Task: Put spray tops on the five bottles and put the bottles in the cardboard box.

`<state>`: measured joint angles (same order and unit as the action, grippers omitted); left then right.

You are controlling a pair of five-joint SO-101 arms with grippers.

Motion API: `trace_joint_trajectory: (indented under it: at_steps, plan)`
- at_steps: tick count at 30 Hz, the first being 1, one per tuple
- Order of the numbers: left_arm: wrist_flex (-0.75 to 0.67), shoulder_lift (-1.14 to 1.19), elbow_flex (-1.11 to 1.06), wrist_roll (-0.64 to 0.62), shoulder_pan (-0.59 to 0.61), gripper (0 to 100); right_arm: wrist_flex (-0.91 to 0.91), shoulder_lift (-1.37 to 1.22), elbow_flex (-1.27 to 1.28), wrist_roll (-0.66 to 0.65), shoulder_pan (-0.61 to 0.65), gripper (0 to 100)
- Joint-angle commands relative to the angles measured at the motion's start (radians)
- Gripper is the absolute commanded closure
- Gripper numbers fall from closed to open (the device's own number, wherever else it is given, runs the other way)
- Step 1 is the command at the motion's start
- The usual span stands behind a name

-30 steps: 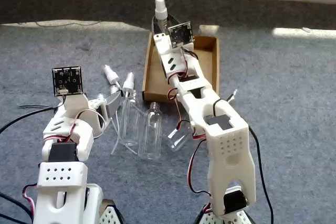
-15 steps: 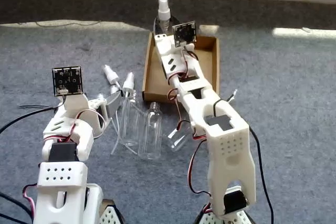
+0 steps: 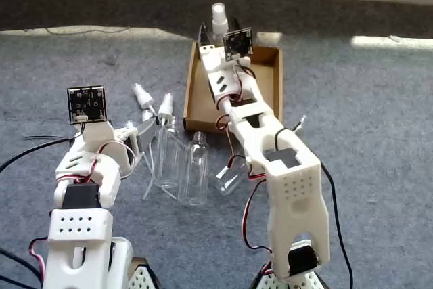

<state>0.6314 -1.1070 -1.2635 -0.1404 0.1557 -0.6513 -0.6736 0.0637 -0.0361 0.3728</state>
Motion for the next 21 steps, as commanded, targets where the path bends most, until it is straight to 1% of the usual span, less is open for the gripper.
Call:
trace_joint_trajectory:
  at_steps: [1,8,12,18,21]
  plan:
    - [-0.003,-0.016,0.007,-0.002,0.013,68,0.002,0.031,-0.013,0.005,-0.008,77.8]
    - [-0.003,-0.016,0.008,-0.002,0.013,68,0.002,0.033,-0.015,0.005,-0.008,77.8]
    - [-0.003,-0.016,0.007,-0.002,0.013,68,0.005,0.094,-0.007,0.008,-0.008,77.8]
    - [-0.003,-0.016,0.007,-0.002,0.013,68,0.185,0.225,-0.015,0.009,-0.008,77.8]
    - [-0.003,-0.016,0.007,-0.002,0.013,68,0.236,0.283,-0.015,0.009,-0.008,77.8]
